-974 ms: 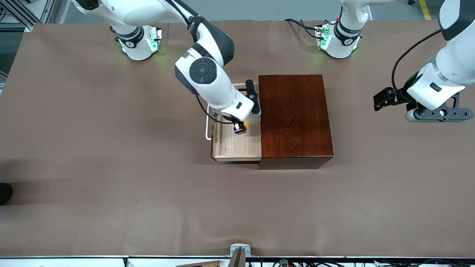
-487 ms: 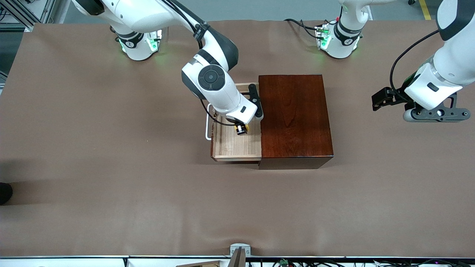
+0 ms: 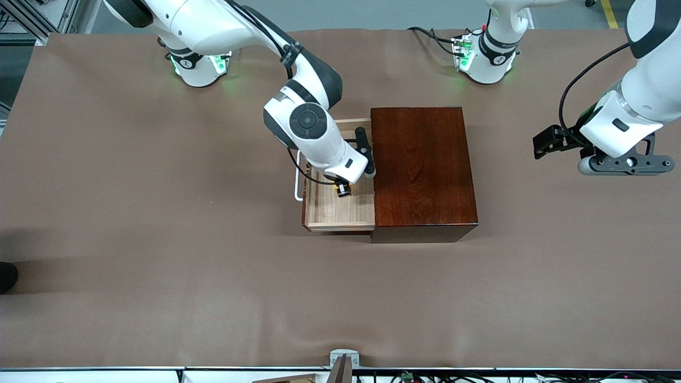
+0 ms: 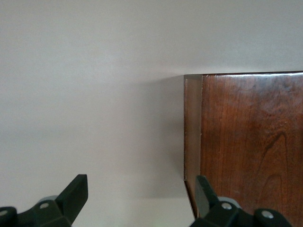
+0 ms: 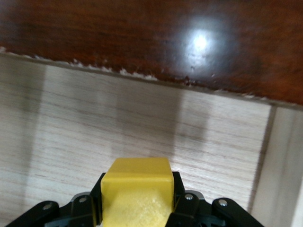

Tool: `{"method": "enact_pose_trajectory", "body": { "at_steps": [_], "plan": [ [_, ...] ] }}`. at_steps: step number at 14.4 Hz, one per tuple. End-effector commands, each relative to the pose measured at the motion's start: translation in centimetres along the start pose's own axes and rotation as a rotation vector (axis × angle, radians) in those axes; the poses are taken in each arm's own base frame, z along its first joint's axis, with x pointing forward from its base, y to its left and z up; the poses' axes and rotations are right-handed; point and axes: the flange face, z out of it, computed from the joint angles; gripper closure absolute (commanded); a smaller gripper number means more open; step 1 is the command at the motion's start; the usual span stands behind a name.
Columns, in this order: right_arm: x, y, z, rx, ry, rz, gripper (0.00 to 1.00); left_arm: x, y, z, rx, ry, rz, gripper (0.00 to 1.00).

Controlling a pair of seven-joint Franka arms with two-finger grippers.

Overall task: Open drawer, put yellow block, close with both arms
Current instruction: 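Lower the yellow cube into the open drawer and open the right gripper, then withdraw the right gripper while the left gripper reaches toward the drawer handle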

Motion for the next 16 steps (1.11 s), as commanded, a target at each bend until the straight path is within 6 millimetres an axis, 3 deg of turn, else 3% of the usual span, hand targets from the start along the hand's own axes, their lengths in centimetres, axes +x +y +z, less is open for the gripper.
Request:
{"method": "enact_pose_trajectory", "body": {
  "at_steps": [1,4,5,6,7,12,14,15,16],
  "plan": [
    [1.3,-0.8,0.5,-0.022,-0.047,0.067,1.00,0.0,0.2,-0.1,0.003,0.007,-0.002,0.00],
    [1.4,-1.1,0.9,-0.033,-0.068,0.073,0.99,0.0,0.1,-0.1,0.003,0.007,-0.003,0.00],
    [1.4,-1.1,0.9,-0.033,-0.068,0.072,0.74,0.0,0.2,0.0,0.004,0.005,-0.003,0.00],
    [1.3,-1.0,0.8,-0.035,-0.067,0.069,0.06,0.0,0.1,-0.1,0.004,0.005,-0.003,0.00],
    [1.3,-1.0,0.8,-0.034,-0.067,0.066,0.00,0.0,0.1,-0.2,0.003,0.007,-0.002,0.00],
    [0.8,-0.6,-0.3,-0.039,-0.061,0.077,0.00,-0.1,0.6,-0.2,0.003,0.005,0.004,0.00],
    [0.8,-0.4,-1.4,-0.050,-0.055,0.080,0.00,-0.1,0.6,-0.2,0.003,0.007,0.005,0.00],
    [0.2,0.0,-3.3,-0.065,-0.046,0.096,0.00,-0.1,0.7,-0.2,0.003,0.007,0.006,0.00],
    [-0.1,0.0,-3.9,-0.061,-0.050,0.103,0.00,-0.1,0.9,-0.2,0.003,0.007,0.009,0.00]
  ]
}}
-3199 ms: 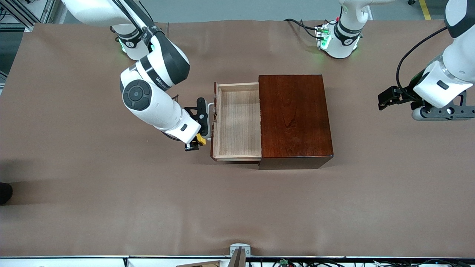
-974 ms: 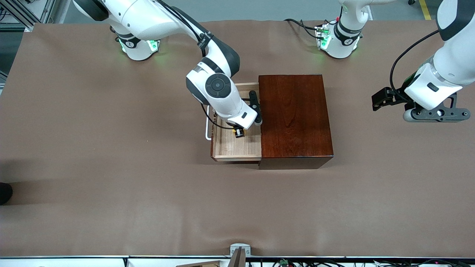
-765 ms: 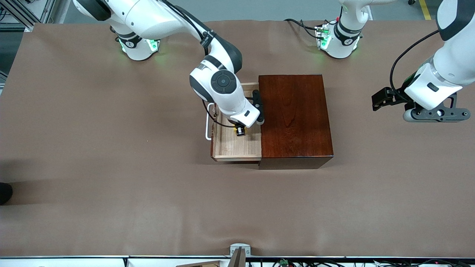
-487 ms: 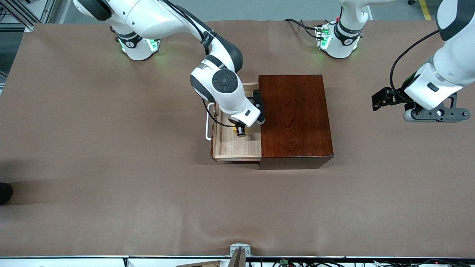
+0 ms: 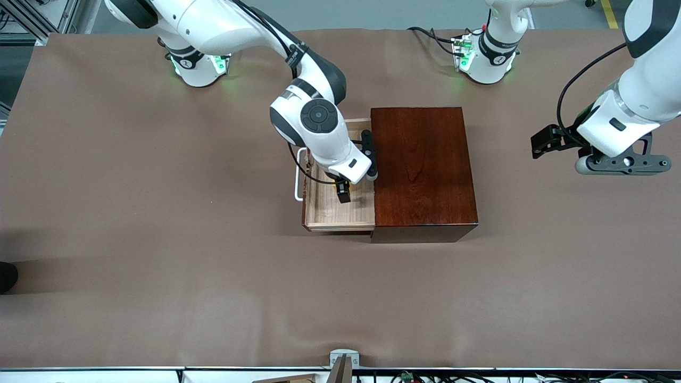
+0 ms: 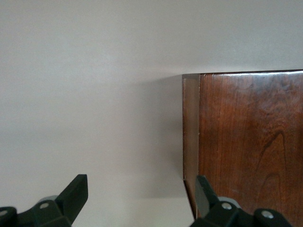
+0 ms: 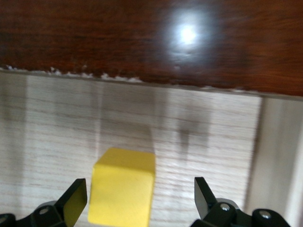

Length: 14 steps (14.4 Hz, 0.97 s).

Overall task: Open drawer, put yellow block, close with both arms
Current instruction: 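Withdraw the right gripper while the left gripper reaches toward the drawer handle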

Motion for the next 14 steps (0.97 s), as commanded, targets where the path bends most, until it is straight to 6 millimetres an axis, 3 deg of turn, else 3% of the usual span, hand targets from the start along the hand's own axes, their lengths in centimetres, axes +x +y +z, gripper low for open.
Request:
{"method": "enact_pose_trajectory", "body": {
  "at_steps": [1,3,6,10,14],
  "plan": [
    [-1.4,0.5,-3.6,-0.010,-0.016,0.034,0.00,0.0,0.4,-0.2,0.004,0.007,0.001,0.00],
    [-2.6,0.9,-6.8,-0.020,-0.026,0.059,0.00,-0.1,0.5,-0.2,0.003,0.008,0.004,0.00],
    [-6.8,2.4,-11.9,-0.038,-0.049,0.180,0.00,-0.1,0.9,-0.5,0.003,0.015,0.011,0.00],
    [-15.2,5.4,-17.0,-0.058,-0.072,0.324,0.00,0.1,1.5,-2.2,-0.013,0.049,0.018,0.00],
    [-24.5,7.6,-20.0,-0.034,-0.115,0.469,0.00,-0.8,8.1,-3.5,-0.048,0.073,0.134,0.00]
  ]
}}
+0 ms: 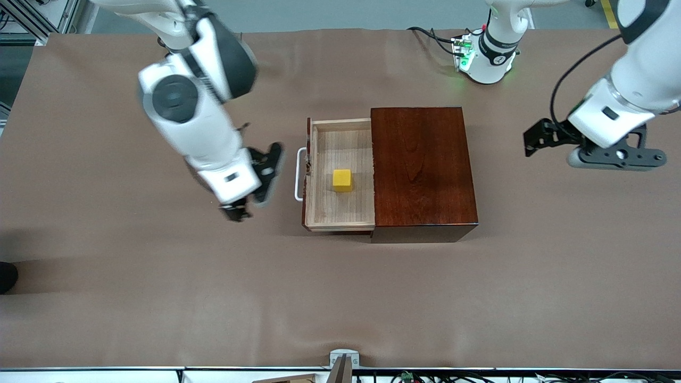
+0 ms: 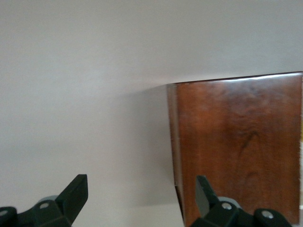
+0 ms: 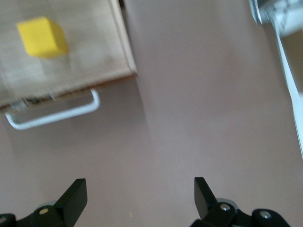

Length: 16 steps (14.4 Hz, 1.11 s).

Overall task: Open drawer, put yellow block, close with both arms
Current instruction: 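Withdraw the right gripper while the left gripper reaches toward the drawer handle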

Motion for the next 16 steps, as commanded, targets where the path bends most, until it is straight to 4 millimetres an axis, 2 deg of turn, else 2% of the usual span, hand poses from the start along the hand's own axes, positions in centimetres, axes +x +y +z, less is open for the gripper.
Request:
{"method": "enact_pose_trajectory", "body": {
  "at_steps": [1,3,4,6,8,9,11,13,14,16],
  "plan": [
    [-5.2,3.0,-1.0,0.021,-0.023,0.099,0.00,-0.6,6.2,-0.7,-0.039,0.008,0.102,0.00],
    [-7.9,4.4,-2.2,0.032,-0.014,0.149,0.00,-2.2,11.5,-0.5,-0.050,-0.002,0.199,0.00],
    [-9.7,5.0,-3.3,0.019,-0.014,0.182,0.00,-3.6,15.0,-0.5,-0.055,-0.006,0.263,0.00],
    [-14.3,6.5,-4.6,0.009,-0.053,0.277,0.00,-6.7,21.5,-0.6,-0.052,0.005,0.398,0.00],
    [-18.3,8.1,-5.7,-0.016,-0.066,0.361,0.00,-8.8,26.9,0.2,-0.061,0.029,0.522,0.00],
    [-19.8,8.5,-6.5,-0.028,-0.069,0.389,0.00,-9.4,29.5,1.5,-0.079,0.020,0.577,0.00],
    [-22.7,8.1,-7.6,-0.042,-0.075,0.488,0.00,-9.4,34.6,3.1,-0.137,0.048,0.707,0.00],
    [-24.6,6.9,-8.7,-0.053,-0.077,0.697,0.00,-8.5,39.5,5.1,-0.163,0.121,0.968,0.00],
    [-24.9,6.2,-9.2,-0.056,-0.075,0.758,0.00,-8.7,41.9,6.4,-0.166,0.155,1.063,0.00],
    [-26.9,5.2,-9.9,-0.064,-0.073,0.869,0.00,-9.0,45.4,9.8,-0.185,0.203,1.174,0.00]
  ]
}}
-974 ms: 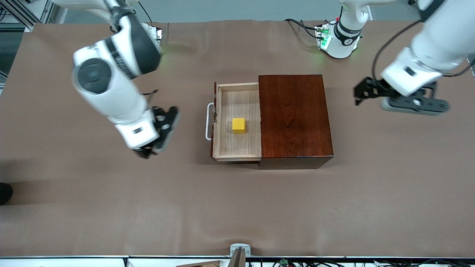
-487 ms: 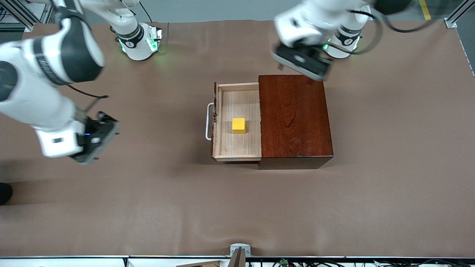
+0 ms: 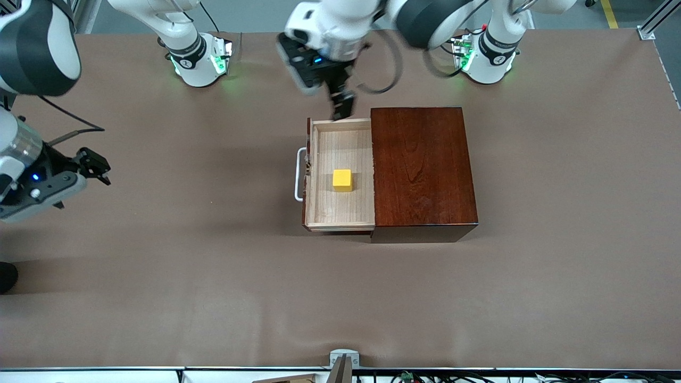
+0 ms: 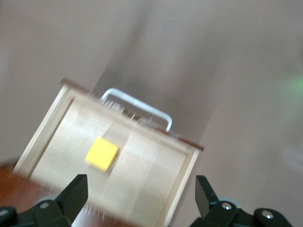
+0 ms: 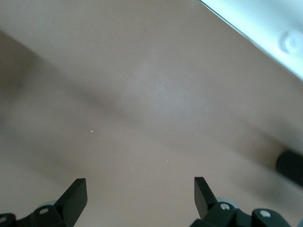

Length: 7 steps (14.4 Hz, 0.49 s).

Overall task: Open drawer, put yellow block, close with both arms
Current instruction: 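Push the drawer shut with the left gripper against the handle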

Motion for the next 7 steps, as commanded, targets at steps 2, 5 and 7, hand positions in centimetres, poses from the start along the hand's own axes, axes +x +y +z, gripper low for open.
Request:
{"method": "enact_pose_trajectory", "body": {
  "at_steps": [2,5,7],
  "plan": [
    [-4.7,-0.3,-1.3,0.018,0.004,0.221,0.00,3.9,0.2,7.5,-0.018,0.083,0.303,0.00],
    [-6.4,-1.2,-2.6,0.029,-0.034,0.413,0.00,4.3,0.1,12.1,0.018,0.071,0.488,0.00],
    [-7.1,-1.6,-2.7,0.042,-0.046,0.521,0.00,4.6,-0.2,15.3,0.048,0.080,0.522,0.00]
  ]
}}
